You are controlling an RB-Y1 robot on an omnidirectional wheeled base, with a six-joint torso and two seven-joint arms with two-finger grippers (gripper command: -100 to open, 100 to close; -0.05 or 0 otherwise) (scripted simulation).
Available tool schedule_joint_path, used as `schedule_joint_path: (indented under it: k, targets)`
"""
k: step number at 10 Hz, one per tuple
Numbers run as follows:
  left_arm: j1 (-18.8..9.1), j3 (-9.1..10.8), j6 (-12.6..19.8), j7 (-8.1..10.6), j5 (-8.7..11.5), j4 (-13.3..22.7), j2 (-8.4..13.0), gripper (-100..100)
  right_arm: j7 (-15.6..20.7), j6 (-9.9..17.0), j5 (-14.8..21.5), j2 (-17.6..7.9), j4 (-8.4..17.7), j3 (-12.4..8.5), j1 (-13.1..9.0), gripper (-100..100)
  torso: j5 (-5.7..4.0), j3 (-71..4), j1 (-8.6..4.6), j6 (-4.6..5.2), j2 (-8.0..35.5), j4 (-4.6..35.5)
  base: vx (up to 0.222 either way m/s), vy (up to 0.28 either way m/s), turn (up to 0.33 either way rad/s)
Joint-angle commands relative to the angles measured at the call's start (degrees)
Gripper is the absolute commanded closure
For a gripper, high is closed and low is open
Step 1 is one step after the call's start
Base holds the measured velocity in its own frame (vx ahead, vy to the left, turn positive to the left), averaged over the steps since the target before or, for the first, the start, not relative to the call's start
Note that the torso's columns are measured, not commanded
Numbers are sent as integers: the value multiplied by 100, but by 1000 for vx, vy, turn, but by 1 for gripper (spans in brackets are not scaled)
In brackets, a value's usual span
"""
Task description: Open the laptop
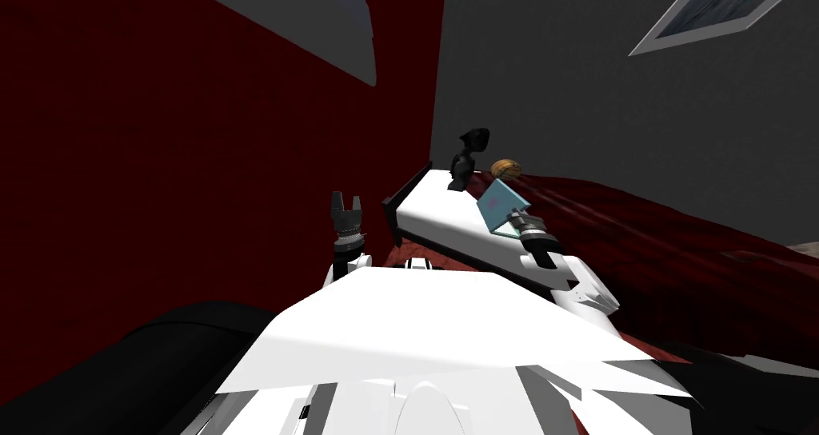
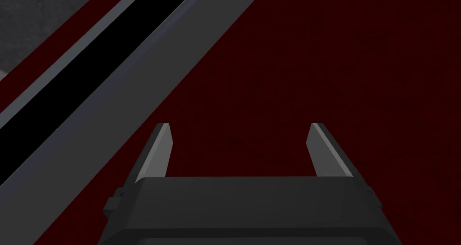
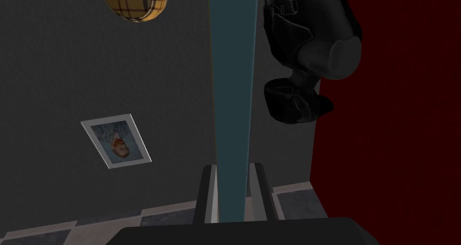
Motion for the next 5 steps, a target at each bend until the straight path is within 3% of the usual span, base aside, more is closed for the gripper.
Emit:
schedule_joint_path:
  k: [1,2,3,5]
  targets:
    - [0,0,0,0,0,0,0,0,-150,-121,-176,236,268,-6,-137,100,-11,2,-6,-1,1,-7,-21,-75,-47]
    - [0,0,0,0,0,0,0,0,-207,-186,-246,324,364,-7,-218,100,-16,3,-8,-10,2,-10,-41,-80,-37]
    - [0,1,0,0,0,0,1,0,-157,-225,-201,254,281,-57,-237,100,-21,5,-1,-13,4,-15,-21,-36,-3]
    - [0,0,0,0,0,0,0,0,-309,-557,-438,556,654,-53,-378,100,0,-1,34,-20,-4,-10,3,-75,-85]
